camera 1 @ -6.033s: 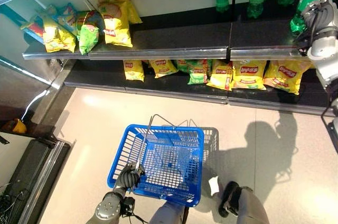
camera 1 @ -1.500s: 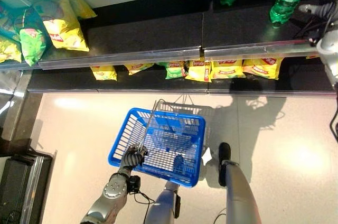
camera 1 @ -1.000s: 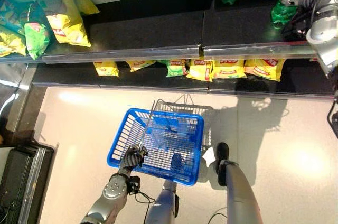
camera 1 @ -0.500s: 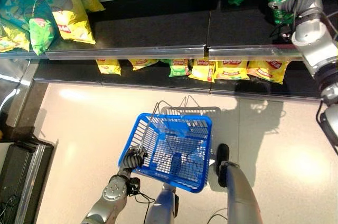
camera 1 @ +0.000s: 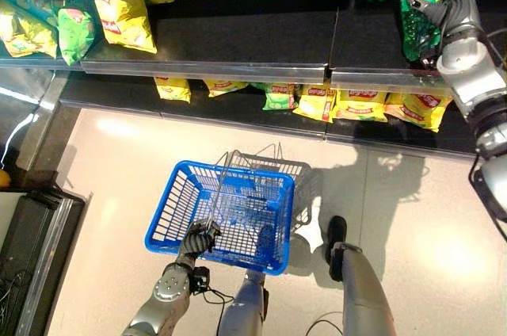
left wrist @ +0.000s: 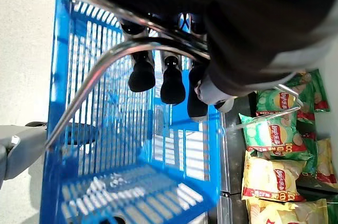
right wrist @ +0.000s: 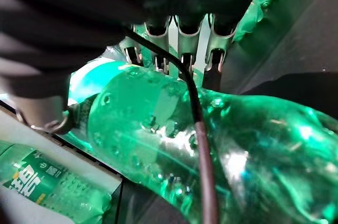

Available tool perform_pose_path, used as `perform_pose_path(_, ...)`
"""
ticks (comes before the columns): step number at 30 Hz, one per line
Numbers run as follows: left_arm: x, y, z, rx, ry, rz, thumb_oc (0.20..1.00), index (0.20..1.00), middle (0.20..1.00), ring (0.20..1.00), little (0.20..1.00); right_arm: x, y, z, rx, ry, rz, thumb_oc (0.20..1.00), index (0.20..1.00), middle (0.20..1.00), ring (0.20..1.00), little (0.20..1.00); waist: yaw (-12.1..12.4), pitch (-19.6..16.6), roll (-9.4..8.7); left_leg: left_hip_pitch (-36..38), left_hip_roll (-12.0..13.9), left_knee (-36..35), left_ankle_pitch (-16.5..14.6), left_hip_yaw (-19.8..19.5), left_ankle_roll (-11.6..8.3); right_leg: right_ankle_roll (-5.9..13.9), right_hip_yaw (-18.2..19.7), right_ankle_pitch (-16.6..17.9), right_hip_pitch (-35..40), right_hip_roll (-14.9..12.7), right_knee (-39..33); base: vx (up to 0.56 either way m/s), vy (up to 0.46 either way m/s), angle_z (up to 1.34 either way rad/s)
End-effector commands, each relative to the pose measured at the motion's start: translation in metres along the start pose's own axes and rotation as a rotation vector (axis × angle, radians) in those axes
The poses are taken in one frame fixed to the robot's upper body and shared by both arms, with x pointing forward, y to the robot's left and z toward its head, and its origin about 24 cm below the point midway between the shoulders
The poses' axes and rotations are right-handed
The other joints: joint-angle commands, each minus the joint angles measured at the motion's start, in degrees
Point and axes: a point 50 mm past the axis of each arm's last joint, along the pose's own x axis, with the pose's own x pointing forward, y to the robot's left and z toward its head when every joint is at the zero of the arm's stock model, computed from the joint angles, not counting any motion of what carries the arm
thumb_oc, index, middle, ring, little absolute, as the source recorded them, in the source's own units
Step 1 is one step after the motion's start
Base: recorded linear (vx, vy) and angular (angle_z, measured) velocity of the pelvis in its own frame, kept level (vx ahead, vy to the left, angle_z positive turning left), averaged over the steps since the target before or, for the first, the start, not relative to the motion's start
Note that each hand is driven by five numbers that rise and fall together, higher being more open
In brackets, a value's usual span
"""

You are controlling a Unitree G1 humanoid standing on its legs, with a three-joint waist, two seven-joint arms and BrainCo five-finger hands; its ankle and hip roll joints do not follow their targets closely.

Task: Pick up the snacks into the basket

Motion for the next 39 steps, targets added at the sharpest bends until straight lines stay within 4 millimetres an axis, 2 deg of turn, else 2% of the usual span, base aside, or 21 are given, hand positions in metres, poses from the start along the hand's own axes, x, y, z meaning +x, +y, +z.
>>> perform_pose_path(1,-0.004,0.021,0.021,0.047,-0.122,0.035,0.200,0.200,0.200,0.200,0.200,-0.004,0.005,0.007,0.040,-0.078,-0.001,0.200,0.200,0.200,0.200,0.200,0.85,-3.12,-4.27,11.57,-1.14,2.83,-1.61,0.02,2.55,8.18,4.64,4.23,5.58,1.36,-9.43,-0.02,0.034,-0.01)
perform_pose_path(6,-0.001,0.021,0.020,0.069,-0.110,0.016,0.200,0.200,0.200,0.200,0.200,-0.012,0.012,0.008,0.163,-0.103,0.016,0.200,0.200,0.200,0.200,0.200,-0.01,-3.67,-5.32,12.45,-1.20,4.59,-2.62,1.05,3.01,8.35,4.13,5.12,8.47,0.63,-11.27,-0.02,0.045,0.03)
perform_pose_path(9,0.000,0.022,0.018,0.075,-0.092,0.017,0.200,0.200,0.200,0.200,0.200,-0.020,0.023,0.010,0.261,-0.121,0.057,0.200,0.200,0.200,0.200,0.200,-0.65,-4.00,-6.02,13.29,-1.43,5.79,-4.24,1.77,3.71,8.53,3.95,5.70,10.03,0.45,-12.05,0.00,0.077,0.08)
perform_pose_path(11,0.001,0.026,0.013,0.086,-0.063,0.026,0.200,0.200,0.200,0.200,0.200,-0.032,0.034,0.016,0.334,-0.167,0.120,0.200,0.200,0.200,0.200,0.200,-1.64,-4.54,-7.04,14.50,-1.91,7.03,-6.90,2.59,4.72,8.82,4.27,6.50,11.84,0.25,-13.00,0.00,0.114,0.05)
perform_pose_path(13,0.002,0.037,0.011,0.126,-0.040,0.058,0.200,0.200,0.200,0.200,0.200,-0.059,0.055,0.018,0.454,-0.221,0.249,0.200,0.200,0.200,0.200,0.200,-3.12,-5.35,-8.81,15.89,-2.90,9.24,-10.26,3.40,5.86,9.74,5.65,7.98,14.21,0.37,-14.35,-0.02,0.169,0.04)
perform_pose_path(17,0.002,0.050,0.008,0.220,-0.002,0.077,0.200,0.200,0.200,0.200,0.200,-0.102,0.069,-0.006,0.565,-0.207,0.377,0.200,0.200,0.200,0.200,0.200,-5.67,-7.02,-11.13,17.52,-4.58,11.60,-15.73,7.57,8.05,12.37,8.74,11.30,17.73,-0.75,-17.30,-0.03,0.225,-0.34)
perform_pose_path(18,0.002,0.050,0.008,0.223,-0.001,0.075,0.200,0.200,0.200,0.200,0.200,-0.103,0.069,-0.007,0.566,-0.204,0.376,0.200,0.200,0.200,0.200,0.200,-5.45,-6.99,-11.22,17.57,-4.61,11.76,-15.82,7.66,8.10,12.42,8.82,11.38,17.87,-0.73,-17.41,-0.07,0.344,-0.15)
perform_pose_path(19,0.001,0.055,0.006,0.252,0.016,0.080,0.200,0.200,0.200,0.200,0.200,-0.125,0.071,-0.021,0.608,-0.177,0.444,0.200,0.200,0.200,0.200,0.200,-6.48,-7.25,-12.37,17.33,-5.78,13.57,-17.42,9.71,9.43,14.15,11.04,13.76,19.02,-1.79,-19.25,-0.11,0.367,-0.14)
perform_pose_path(20,0.002,0.056,0.008,0.265,0.011,0.084,0.200,0.200,0.200,0.200,0.200,-0.134,0.071,-0.024,0.620,-0.179,0.475,0.200,0.200,0.200,0.200,0.200,-6.90,-7.31,-13.24,17.16,-6.52,14.08,-17.96,10.77,10.01,15.17,12.20,16.06,19.59,-2.38,-20.79,-0.11,0.363,-0.23)
perform_pose_path(21,0.002,0.055,0.008,0.265,0.011,0.083,0.200,0.200,0.200,0.200,0.200,-0.134,0.071,-0.024,0.620,-0.179,0.475,0.200,0.200,0.200,0.200,0.200,-6.83,-7.30,-13.25,17.17,-6.52,14.08,-17.97,10.81,10.02,15.17,12.24,16.08,19.60,-2.36,-20.81,-0.15,0.348,-0.48)
perform_pose_path(22,0.004,0.059,0.007,0.288,0.027,0.100,0.200,0.200,0.200,0.200,0.200,-0.153,0.074,-0.037,0.672,-0.131,0.527,0.200,0.200,0.200,0.200,0.200,-7.51,-7.45,-14.61,16.35,-7.01,14.82,-18.13,13.49,10.75,16.79,12.48,18.06,20.88,-3.20,-24.69,-0.16,0.327,-0.68)
perform_pose_path(23,0.003,0.063,0.007,0.301,0.029,0.109,0.200,0.200,0.200,0.200,0.200,-0.157,0.075,-0.039,0.684,-0.129,0.556,0.200,0.200,0.200,0.200,0.200,-6.93,-7.64,-15.03,16.49,-6.67,14.14,-18.03,15.01,10.89,17.22,11.71,19.31,20.88,-3.68,-26.32,-0.21,0.445,-1.10)
perform_pose_path(26,0.000,0.072,0.007,0.299,0.033,0.164,0.200,0.200,0.200,0.200,0.200,-0.175,0.081,-0.046,0.739,-0.088,0.615,0.200,0.200,0.200,0.200,0.200,-6.57,-7.82,-15.87,17.20,-5.50,12.69,-16.70,18.01,11.11,17.15,7.50,20.23,20.57,-3.93,-25.86,-0.16,0.235,-1.37)
perform_pose_path(27,0.001,0.077,0.008,0.290,0.034,0.198,0.200,0.200,0.200,0.200,0.200,-0.188,0.080,-0.049,0.740,-0.079,0.685,0.200,0.200,0.200,0.200,0.200,-5.55,-8.38,-15.35,16.59,-5.13,11.46,-14.55,19.38,11.47,15.81,1.88,16.67,22.27,-4.08,-20.34,-0.27,0.363,-0.94)
perform_pose_path(29,0.001,0.075,0.011,0.286,0.019,0.197,0.200,0.200,0.200,0.200,0.200,-0.199,0.080,-0.059,0.755,-0.035,0.713,0.200,0.200,0.200,0.200,0.200,-5.48,-9.50,-15.23,16.20,-5.37,10.21,-13.41,19.48,11.84,14.99,1.39,14.99,23.28,-3.46,-17.21,-0.17,0.239,-0.79)
perform_pose_path(30,0.002,0.074,0.016,0.274,-0.004,0.205,0.200,0.200,0.200,0.200,0.200,-0.220,0.081,-0.069,0.776,0.014,0.780,0.200,0.200,0.200,0.200,0.200,-5.30,-11.25,-14.65,16.44,-4.99,7.28,-12.12,19.84,12.65,13.76,2.44,10.86,25.51,-0.99,-10.87,-0.11,0.138,-0.62)
perform_pose_path(31,0.003,0.074,0.019,0.271,-0.018,0.208,0.200,0.200,0.200,0.200,0.200,-0.232,0.084,-0.077,0.774,0.057,0.815,0.200,0.200,0.200,0.200,0.200,-5.16,-11.78,-14.47,16.33,-4.80,6.39,-11.46,20.06,12.82,13.48,2.65,9.54,26.35,-0.06,-8.96,-0.14,0.124,-0.36)
perform_pose_path(32,0.004,0.071,0.023,0.259,-0.040,0.201,0.200,0.200,0.200,0.200,0.200,-0.245,0.086,-0.084,0.764,0.092,0.854,0.200,0.200,0.200,0.200,0.200,-4.77,-12.54,-14.73,15.88,-4.90,5.34,-10.74,19.94,12.62,13.08,3.07,8.34,28.57,1.07,-10.91,-0.08,0.013,-0.26)
perform_pose_path(34,0.005,0.069,0.027,0.251,-0.060,0.190,0.200,0.200,0.200,0.200,0.200,-0.250,0.085,-0.087,0.745,0.102,0.865,0.200,0.200,0.200,0.200,0.200,-4.49,-13.01,-15.27,15.37,-5.30,4.77,-10.64,19.98,12.47,13.04,3.53,8.28,30.68,1.58,-14.92,-0.09,-0.072,-0.45)
perform_pose_path(35,0.004,0.068,0.038,0.240,-0.115,0.190,0.200,0.200,0.200,0.200,0.200,-0.273,0.094,-0.099,0.774,0.190,0.921,0.200,0.200,0.200,0.200,0.200,-3.82,-13.18,-15.76,14.24,-4.91,3.45,-9.59,20.60,12.10,12.74,3.22,7.77,30.98,2.14,-22.08,-0.16,-0.167,-0.49)
perform_pose_path(39,0.004,0.060,0.054,0.218,-0.198,0.159,0.200,0.200,0.200,0.200,0.200,-0.322,0.117,-0.130,0.799,0.440,1.008,0.200,0.200,0.200,0.200,0.200,-2.68,-12.39,-15.84,10.56,-3.78,3.36,-7.37,20.24,10.84,12.57,3.79,7.91,31.58,3.21,-27.48,-0.12,-0.154,-0.29)
